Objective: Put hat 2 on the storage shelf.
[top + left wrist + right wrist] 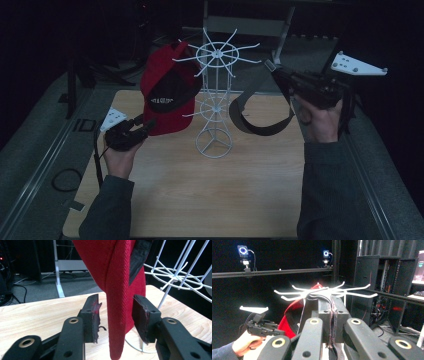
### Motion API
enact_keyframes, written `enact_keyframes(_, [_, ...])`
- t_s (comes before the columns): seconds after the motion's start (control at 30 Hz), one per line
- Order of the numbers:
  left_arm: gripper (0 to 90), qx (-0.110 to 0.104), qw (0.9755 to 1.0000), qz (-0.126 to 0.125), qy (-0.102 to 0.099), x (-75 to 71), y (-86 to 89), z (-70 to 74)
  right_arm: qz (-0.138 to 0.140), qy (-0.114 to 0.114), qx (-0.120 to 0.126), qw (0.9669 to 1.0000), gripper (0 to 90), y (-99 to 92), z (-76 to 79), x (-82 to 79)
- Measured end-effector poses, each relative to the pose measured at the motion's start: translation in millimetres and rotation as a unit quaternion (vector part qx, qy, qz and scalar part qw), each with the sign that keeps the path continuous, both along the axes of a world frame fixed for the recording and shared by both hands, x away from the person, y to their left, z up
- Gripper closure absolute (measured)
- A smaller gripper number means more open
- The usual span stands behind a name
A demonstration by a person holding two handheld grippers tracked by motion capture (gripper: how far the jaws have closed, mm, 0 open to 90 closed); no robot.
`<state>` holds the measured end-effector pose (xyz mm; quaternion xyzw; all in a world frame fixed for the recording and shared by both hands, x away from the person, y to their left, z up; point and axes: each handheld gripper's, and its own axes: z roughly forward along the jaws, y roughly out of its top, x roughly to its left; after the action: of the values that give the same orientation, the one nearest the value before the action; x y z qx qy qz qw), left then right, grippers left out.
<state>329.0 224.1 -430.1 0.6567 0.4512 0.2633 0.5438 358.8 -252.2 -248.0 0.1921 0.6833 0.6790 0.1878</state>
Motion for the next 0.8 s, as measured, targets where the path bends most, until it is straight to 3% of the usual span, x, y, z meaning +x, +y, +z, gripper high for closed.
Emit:
enact_keyframes(0.57, [66.2,-0.001,1.0000,0.003,-0.003,0.1,1.4,0.5,-0.004,0.009,-0.003,1.0000,87.8,8.0,2.0,11.7])
enact_keyframes(0.8, [76.3,0.004,1.0000,0.003,0.001,1.4,1.4,-0.2,-0.003,0.010,-0.002,0.9999,87.8,9.3,2.3,14.3])
